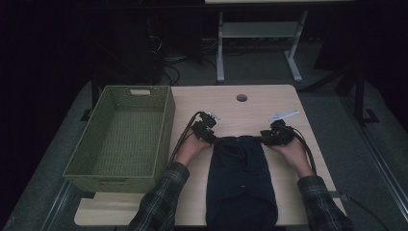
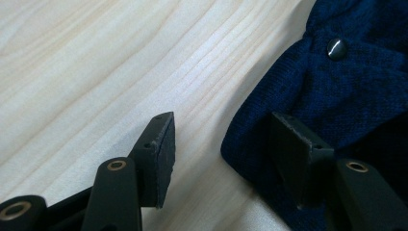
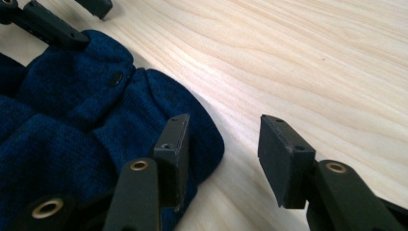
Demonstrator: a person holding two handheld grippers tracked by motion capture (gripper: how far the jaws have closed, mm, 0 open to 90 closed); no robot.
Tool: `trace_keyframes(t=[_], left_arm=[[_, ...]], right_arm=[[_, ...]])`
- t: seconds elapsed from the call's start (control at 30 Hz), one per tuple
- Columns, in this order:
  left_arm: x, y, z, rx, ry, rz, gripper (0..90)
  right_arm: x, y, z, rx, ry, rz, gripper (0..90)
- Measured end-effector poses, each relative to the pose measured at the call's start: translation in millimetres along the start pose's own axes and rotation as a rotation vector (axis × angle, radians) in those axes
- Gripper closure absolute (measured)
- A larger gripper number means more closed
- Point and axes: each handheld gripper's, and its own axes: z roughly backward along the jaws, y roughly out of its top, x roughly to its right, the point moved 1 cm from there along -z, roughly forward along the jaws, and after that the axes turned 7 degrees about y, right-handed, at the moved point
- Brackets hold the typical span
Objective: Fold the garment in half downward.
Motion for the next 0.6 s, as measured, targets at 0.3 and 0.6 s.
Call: trace_keyframes(t=[0.3, 0.6], left_arm=[[0.0, -2.6, -0.3, 0.024, -0.092, 0.009, 67.0], [5.7, -0.4, 3.2, 0.011, -0.073, -0.007, 76.9]], right_arm=[[2.5, -2.8, -11.6, -0.019, 0.056, -0.033, 66.7], [-4.4, -0.4, -12.4, -0.042, 0.054, -0.001, 83.0]])
